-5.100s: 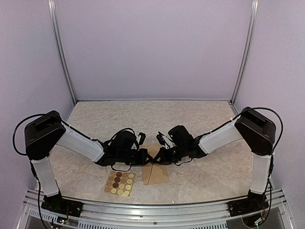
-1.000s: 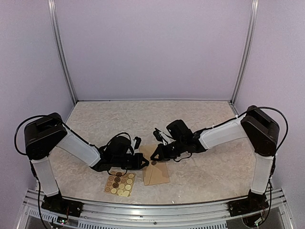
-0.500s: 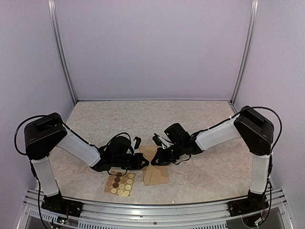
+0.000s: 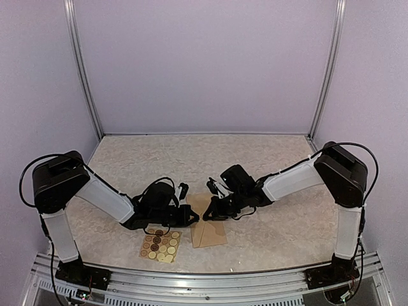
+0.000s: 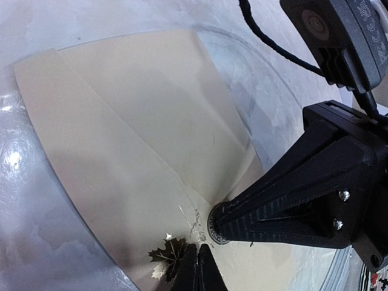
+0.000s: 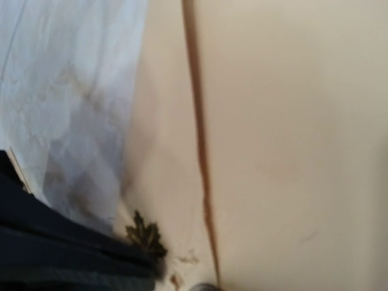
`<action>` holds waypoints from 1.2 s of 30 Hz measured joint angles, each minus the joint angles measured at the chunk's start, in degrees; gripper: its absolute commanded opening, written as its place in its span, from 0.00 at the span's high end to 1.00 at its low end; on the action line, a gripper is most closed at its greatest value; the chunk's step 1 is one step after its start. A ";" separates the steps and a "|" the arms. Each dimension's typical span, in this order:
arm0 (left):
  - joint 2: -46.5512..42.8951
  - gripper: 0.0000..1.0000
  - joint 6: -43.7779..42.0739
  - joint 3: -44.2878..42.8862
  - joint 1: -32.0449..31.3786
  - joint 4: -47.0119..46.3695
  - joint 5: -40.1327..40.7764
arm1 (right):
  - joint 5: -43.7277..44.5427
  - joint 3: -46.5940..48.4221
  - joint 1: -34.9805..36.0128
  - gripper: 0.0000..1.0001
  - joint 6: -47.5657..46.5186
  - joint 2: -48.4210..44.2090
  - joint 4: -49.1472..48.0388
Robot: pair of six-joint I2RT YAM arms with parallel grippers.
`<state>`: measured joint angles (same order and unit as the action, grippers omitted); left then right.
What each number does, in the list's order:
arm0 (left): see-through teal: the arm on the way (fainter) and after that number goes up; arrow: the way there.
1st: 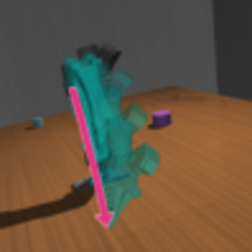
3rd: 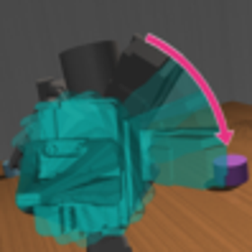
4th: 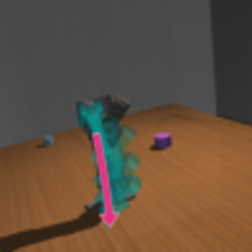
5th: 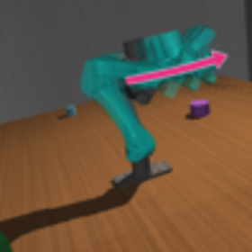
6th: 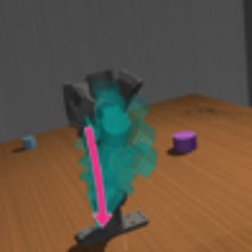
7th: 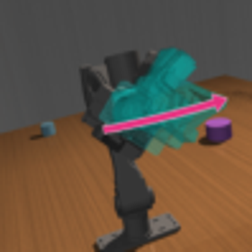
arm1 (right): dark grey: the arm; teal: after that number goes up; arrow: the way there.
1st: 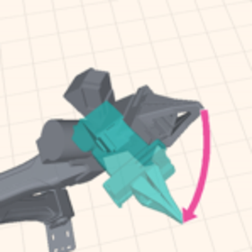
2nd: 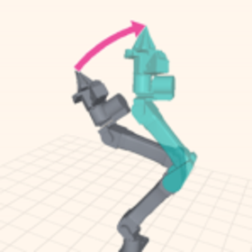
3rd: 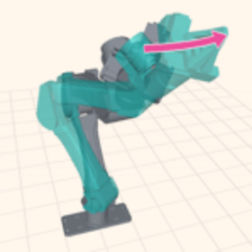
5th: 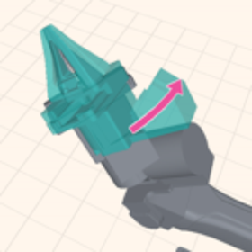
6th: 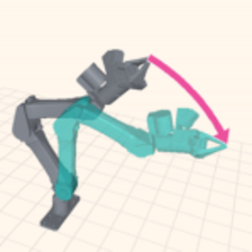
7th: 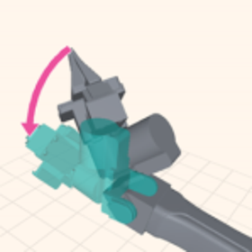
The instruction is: Place the letter into the envelope and seal it
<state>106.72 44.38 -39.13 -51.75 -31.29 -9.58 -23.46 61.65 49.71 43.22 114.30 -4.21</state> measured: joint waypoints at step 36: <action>-0.31 1.00 0.11 0.55 -0.39 -0.39 1.01 | 0.24 -1.01 0.39 1.00 -2.80 -6.54 2.34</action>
<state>106.41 44.49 -38.59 -52.14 -31.68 -8.58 -23.22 60.64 50.11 40.42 107.77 -1.87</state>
